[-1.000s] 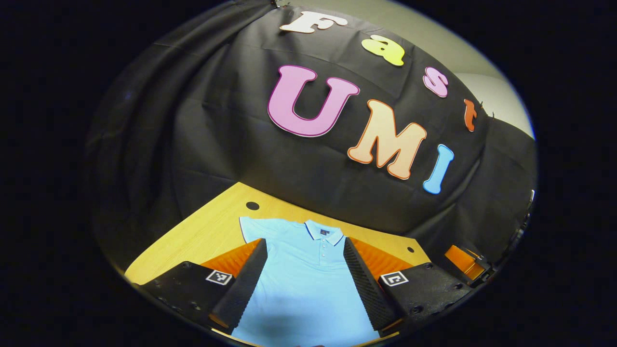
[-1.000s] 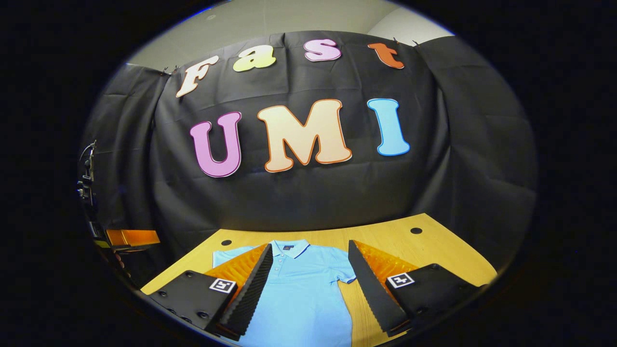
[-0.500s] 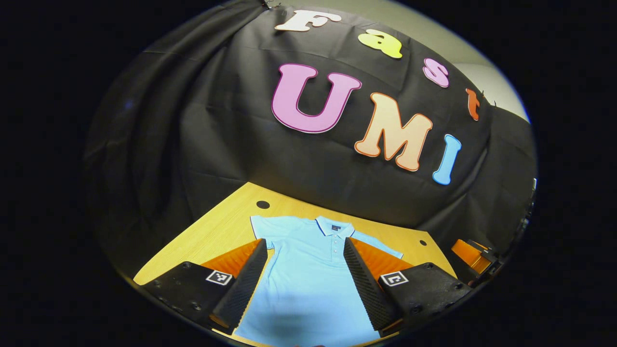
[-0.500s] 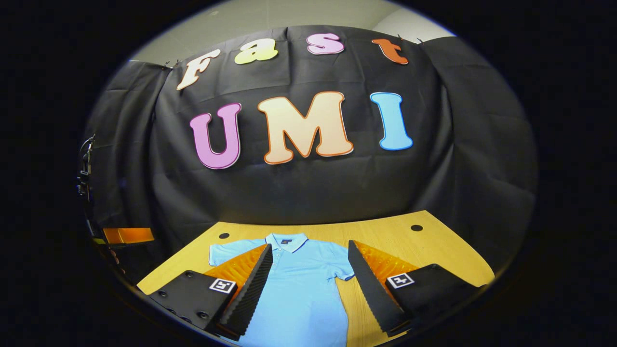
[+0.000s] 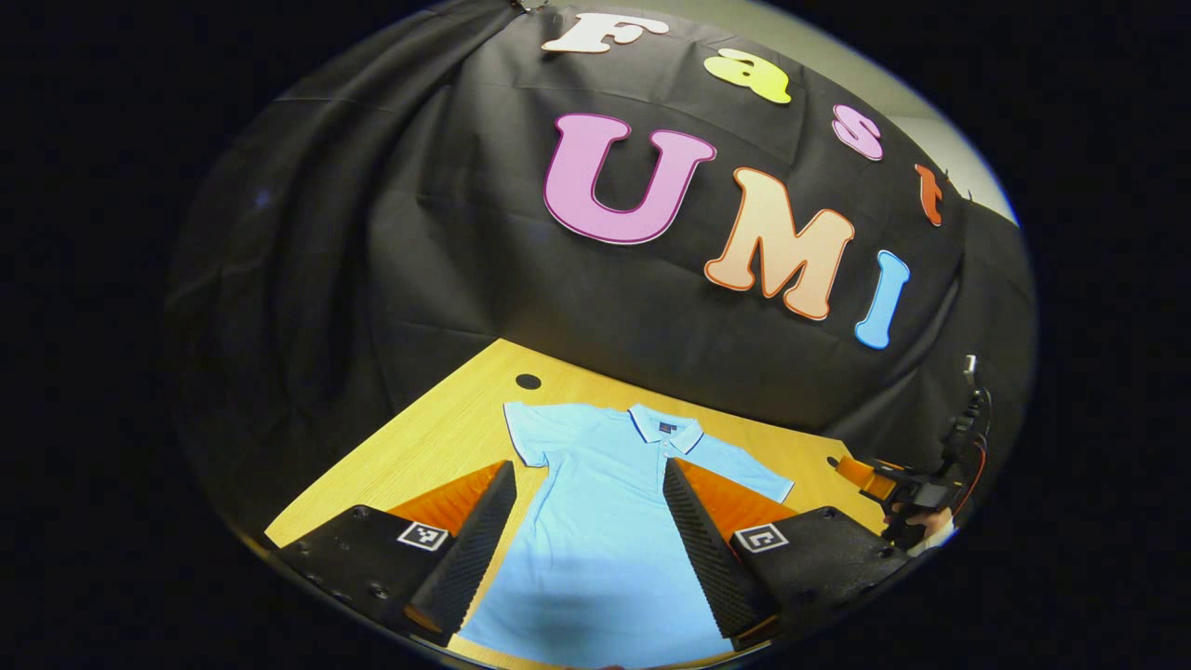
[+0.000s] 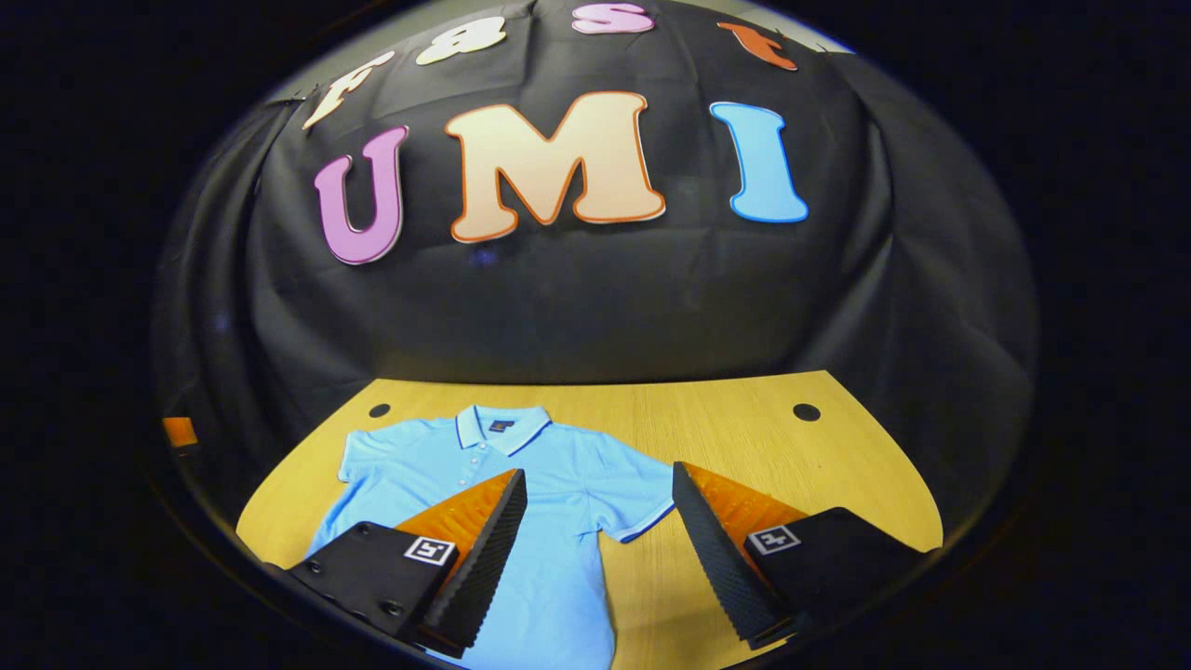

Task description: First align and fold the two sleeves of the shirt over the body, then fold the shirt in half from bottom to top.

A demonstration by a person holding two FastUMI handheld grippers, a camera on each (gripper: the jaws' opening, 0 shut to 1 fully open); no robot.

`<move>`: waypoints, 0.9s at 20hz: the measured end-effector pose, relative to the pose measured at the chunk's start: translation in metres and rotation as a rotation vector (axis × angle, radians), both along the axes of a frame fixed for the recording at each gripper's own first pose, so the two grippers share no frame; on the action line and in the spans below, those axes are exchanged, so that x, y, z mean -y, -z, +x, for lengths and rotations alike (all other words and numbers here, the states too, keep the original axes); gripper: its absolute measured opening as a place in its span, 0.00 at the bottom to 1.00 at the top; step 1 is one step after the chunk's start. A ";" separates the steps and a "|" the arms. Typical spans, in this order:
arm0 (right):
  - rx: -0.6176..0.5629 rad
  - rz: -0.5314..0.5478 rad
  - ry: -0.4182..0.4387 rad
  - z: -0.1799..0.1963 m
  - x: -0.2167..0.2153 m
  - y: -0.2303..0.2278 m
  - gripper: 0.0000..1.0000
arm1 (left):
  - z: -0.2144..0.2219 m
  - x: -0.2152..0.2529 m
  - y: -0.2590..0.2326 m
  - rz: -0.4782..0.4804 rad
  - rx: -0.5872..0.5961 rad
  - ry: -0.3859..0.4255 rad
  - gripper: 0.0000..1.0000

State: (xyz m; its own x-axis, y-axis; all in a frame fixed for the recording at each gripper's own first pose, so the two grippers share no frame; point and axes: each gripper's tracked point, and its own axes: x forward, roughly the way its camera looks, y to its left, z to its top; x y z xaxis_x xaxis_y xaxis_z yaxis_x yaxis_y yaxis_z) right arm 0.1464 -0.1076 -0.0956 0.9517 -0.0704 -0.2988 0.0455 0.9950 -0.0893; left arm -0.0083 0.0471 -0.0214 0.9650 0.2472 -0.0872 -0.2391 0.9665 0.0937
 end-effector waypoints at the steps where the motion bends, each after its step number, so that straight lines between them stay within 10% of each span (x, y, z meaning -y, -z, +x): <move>1: -0.022 -0.010 0.000 0.012 0.008 0.009 0.98 | -0.001 -0.003 -0.001 0.008 -0.003 -0.016 0.95; 18: -0.311 -0.024 0.062 0.144 0.097 0.151 0.98 | 0.013 -0.002 0.043 -0.009 -0.097 -0.134 0.95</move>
State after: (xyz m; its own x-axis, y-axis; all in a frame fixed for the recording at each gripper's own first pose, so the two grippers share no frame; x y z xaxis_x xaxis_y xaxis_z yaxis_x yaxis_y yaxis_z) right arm 0.2908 -0.2048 -0.2466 0.8089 -0.1358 -0.5721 0.0730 0.9886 -0.1315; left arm 0.0043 0.0494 -0.0642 0.9106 0.3715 -0.1812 -0.3557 0.9276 0.1143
